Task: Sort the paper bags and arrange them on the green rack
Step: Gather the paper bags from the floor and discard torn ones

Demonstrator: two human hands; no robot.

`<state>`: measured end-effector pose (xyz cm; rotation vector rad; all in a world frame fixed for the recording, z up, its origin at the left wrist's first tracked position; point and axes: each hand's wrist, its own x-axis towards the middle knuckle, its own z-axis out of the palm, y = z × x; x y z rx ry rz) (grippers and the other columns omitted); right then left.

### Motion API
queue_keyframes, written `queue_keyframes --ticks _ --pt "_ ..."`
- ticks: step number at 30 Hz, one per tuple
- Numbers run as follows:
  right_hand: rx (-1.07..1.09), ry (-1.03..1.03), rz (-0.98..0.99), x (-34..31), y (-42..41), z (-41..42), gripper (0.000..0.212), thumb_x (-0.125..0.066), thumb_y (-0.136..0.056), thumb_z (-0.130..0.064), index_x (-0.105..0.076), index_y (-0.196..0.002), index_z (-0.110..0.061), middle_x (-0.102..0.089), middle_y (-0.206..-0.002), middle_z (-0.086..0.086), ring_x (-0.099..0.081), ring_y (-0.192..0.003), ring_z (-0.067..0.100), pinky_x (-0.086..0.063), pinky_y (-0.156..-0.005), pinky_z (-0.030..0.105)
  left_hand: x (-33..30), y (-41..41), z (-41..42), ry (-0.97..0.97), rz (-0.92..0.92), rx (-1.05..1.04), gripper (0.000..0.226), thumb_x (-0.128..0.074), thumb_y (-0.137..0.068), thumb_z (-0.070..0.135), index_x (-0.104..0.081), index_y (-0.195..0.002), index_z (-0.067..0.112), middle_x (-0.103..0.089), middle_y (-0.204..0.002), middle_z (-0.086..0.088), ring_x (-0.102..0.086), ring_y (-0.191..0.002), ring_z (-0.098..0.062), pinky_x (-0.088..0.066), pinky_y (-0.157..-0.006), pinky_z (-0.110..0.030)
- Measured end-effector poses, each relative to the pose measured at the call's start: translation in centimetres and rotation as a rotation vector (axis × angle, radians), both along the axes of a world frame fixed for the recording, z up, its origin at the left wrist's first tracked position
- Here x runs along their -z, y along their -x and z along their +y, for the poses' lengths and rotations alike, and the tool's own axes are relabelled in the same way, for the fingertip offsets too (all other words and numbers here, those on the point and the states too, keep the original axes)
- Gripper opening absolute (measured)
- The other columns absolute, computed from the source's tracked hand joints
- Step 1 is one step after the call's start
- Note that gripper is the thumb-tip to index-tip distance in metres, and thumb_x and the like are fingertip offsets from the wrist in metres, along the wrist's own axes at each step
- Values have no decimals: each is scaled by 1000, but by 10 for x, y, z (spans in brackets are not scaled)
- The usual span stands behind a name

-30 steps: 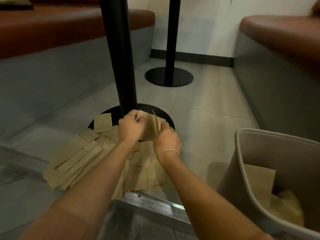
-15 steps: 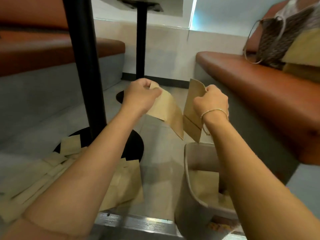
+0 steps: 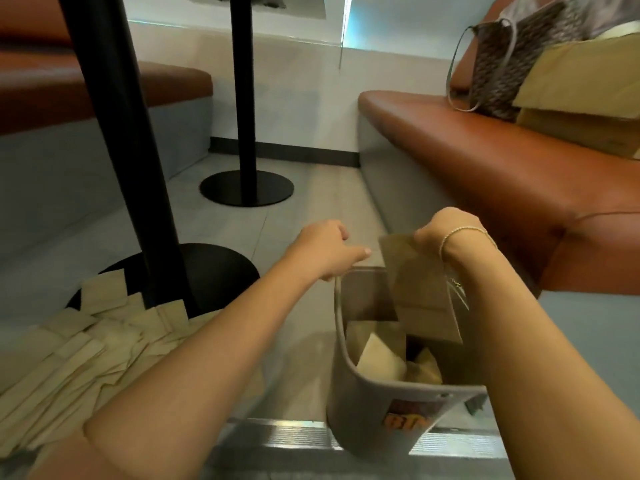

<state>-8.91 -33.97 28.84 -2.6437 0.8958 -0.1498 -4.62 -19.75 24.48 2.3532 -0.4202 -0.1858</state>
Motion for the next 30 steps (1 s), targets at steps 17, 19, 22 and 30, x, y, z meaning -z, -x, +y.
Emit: queue_keyframes --ticks 17,19,22,30 --pt "-567 -164 346 176 -65 187 36 -49 -90 -15 -52 -124 -7 -55 -124 13 -55 -111 29 -47 -89 34 186 -67 170 -627 347 -246 51 -54 -93 33 -43 -135 7 -49 -135 -11 -48 -122 -26 -41 -95 -30" --pt "-559 -194 461 215 -64 182 39 -50 -90 -17 -50 -127 -6 -52 -129 13 -53 -116 29 -45 -94 34 203 -68 178 -655 392 -260 64 -56 -90 38 -33 -142 8 -40 -142 -13 -42 -128 -28 -38 -101 -32" --pt "-506 -217 575 261 -60 175 42 -53 -89 -22 -49 -129 -10 -50 -132 11 -50 -119 28 -44 -95 31 215 -68 185 -663 392 -287 79 -61 -84 46 -23 -147 14 -31 -146 -14 -36 -131 -31 -36 -105 -34" --pt "-522 -284 442 309 -77 193 52 -55 -88 -31 -38 -137 -23 -36 -135 12 -38 -125 31 -39 -100 37 254 -76 185 -748 314 -304 106 -67 -68 62 -13 -146 14 -19 -151 -20 -30 -134 -36 -32 -106 -45"
